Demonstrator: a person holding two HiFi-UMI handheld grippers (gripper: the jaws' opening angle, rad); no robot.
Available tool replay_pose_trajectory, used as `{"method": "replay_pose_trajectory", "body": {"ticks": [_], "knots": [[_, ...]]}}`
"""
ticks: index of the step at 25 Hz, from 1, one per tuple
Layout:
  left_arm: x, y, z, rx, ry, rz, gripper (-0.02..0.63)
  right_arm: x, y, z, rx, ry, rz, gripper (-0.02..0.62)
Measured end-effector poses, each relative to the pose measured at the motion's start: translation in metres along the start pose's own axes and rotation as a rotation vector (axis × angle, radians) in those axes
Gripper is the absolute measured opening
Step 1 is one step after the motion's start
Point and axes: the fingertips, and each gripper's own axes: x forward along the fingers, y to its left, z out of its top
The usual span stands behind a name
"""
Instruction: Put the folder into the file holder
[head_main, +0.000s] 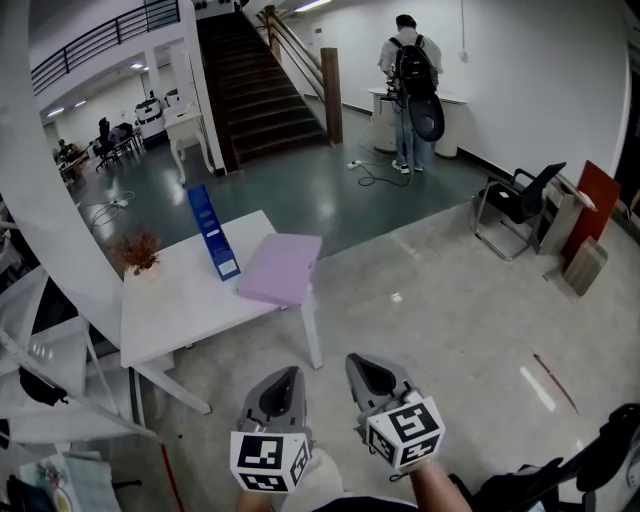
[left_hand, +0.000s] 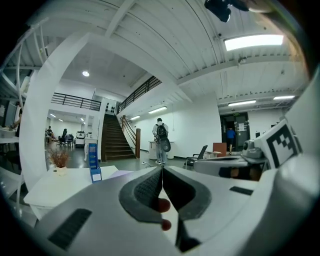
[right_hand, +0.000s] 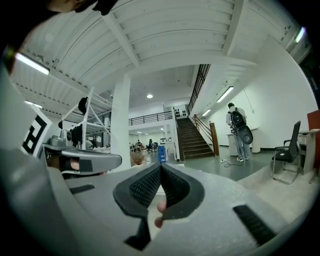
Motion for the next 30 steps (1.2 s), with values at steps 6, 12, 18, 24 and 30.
{"method": "replay_pose_trajectory", "body": {"ticks": [6,12,18,24,30], "knots": [[0.025,0.018,-0.003,0.014,0.02,-0.02,0.006,0.034,-0.007,0.0,0.009,0.005,0.002,0.0],[0.047,0.042,-0.003,0.011,0.026,-0.029,0.005,0.067,-0.014,0.0,0.005,0.012,-0.012,0.0],[0.062,0.064,0.0,0.013,0.027,-0.032,0.005,0.097,-0.014,0.0,0.003,0.024,-0.01,0.0],[0.076,0.087,-0.003,0.008,0.037,-0.039,0.006,0.124,-0.011,-0.004,0.005,0.064,-0.008,0.0],[0.092,0.106,-0.005,0.0,0.04,-0.055,0.005,0.149,-0.012,-0.003,-0.019,0.07,-0.021,0.001]]}}
